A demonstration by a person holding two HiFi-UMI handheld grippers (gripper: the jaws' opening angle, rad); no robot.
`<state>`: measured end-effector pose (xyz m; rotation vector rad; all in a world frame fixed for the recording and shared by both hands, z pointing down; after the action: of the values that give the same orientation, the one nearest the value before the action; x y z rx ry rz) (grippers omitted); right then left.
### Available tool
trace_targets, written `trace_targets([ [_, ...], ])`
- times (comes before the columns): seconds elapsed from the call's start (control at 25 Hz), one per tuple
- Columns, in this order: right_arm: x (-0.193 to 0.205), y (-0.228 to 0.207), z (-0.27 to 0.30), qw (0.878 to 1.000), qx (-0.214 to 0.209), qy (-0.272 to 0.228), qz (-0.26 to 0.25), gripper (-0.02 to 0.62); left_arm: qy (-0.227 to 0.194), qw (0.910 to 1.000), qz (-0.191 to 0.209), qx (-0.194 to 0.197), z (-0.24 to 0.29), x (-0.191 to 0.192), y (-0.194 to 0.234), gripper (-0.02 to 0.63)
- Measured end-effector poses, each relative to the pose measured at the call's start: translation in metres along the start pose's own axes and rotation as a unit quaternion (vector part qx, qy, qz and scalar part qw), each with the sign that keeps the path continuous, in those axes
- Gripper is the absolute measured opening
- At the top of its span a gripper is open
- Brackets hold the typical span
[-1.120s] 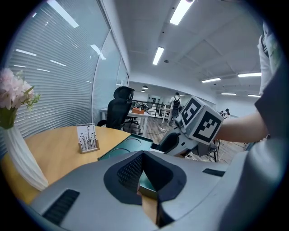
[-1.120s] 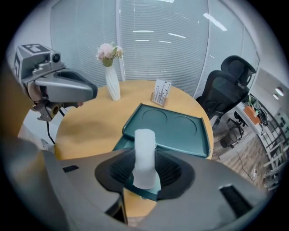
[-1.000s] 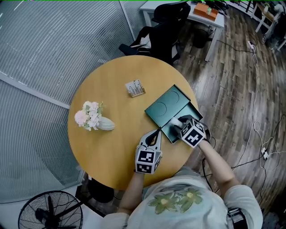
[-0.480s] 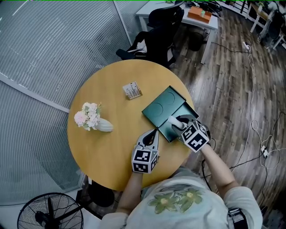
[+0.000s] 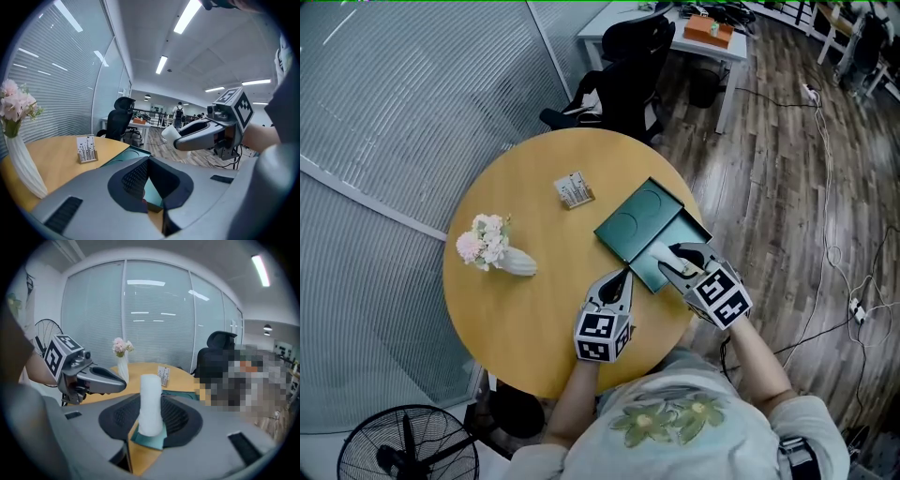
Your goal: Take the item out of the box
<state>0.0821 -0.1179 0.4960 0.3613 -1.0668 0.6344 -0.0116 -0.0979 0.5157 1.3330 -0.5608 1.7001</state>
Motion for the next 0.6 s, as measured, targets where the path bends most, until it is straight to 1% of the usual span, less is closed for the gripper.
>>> trace_targets([
  [0.32, -0.010, 0.021, -0.031, 0.996, 0.001, -0.084, 0.009, 0.144, -0.024, 0.9996, 0.000, 0.016, -0.012, -0.017, -0.021, 0.002],
  [0.6, -0.017, 0.034, -0.054, 0.990, 0.019, -0.140, 0.030, 0.140, -0.041, 0.9987, 0.009, 0.029, -0.023, -0.026, -0.041, 0.002],
])
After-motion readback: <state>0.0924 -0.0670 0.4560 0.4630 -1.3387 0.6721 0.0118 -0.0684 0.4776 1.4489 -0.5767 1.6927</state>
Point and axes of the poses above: the fingertips, and each gripper's own axes: z forward along the fingers, y to its left, x out of its underside, the point moved 2 cm from there along -z, backward along the fingers, and after that the axes turned 6 degrees about -y, right-handed, at the moved point
